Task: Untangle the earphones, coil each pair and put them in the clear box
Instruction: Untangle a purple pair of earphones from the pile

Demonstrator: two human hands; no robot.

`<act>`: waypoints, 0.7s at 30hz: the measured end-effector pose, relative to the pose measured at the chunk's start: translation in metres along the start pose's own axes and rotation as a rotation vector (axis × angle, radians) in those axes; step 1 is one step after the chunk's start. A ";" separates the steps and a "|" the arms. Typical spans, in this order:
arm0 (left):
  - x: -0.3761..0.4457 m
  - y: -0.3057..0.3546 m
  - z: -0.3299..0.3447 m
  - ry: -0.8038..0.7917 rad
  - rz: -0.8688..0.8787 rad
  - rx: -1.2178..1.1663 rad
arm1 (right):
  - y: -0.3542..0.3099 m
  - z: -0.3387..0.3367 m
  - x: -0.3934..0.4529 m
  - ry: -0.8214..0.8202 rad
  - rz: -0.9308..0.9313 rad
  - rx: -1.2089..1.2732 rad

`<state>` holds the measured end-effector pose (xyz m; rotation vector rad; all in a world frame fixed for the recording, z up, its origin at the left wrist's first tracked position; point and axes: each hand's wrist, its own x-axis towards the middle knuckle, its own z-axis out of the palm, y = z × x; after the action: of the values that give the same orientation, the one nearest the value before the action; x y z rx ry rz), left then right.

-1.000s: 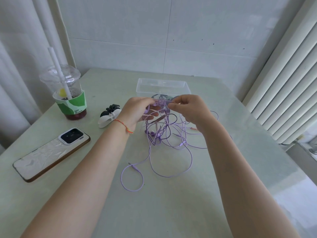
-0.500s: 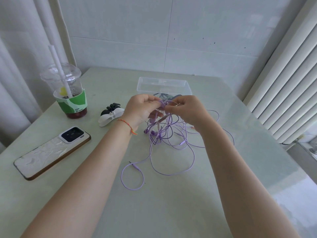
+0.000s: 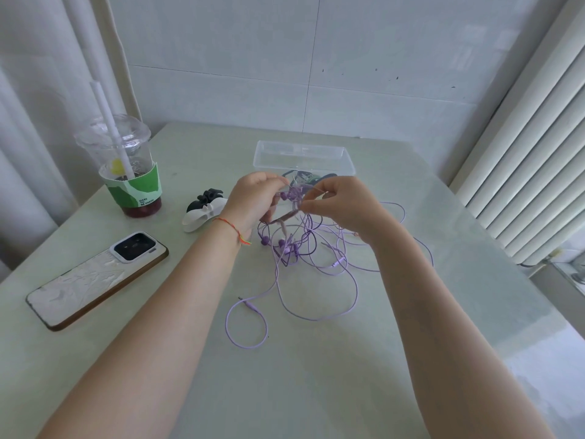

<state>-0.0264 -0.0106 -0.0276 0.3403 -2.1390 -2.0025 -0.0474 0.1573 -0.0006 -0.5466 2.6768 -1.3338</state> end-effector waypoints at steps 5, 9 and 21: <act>-0.005 0.003 -0.001 -0.217 -0.065 0.072 | -0.001 -0.001 0.002 0.124 -0.001 0.044; -0.007 -0.002 0.000 -0.251 0.012 0.126 | 0.001 0.000 0.003 0.157 -0.015 0.075; -0.004 0.002 0.003 -0.100 -0.011 -0.165 | 0.002 0.003 0.002 -0.050 0.037 0.053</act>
<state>-0.0233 -0.0068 -0.0258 0.2308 -2.0128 -2.2279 -0.0491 0.1558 -0.0041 -0.5155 2.5915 -1.3587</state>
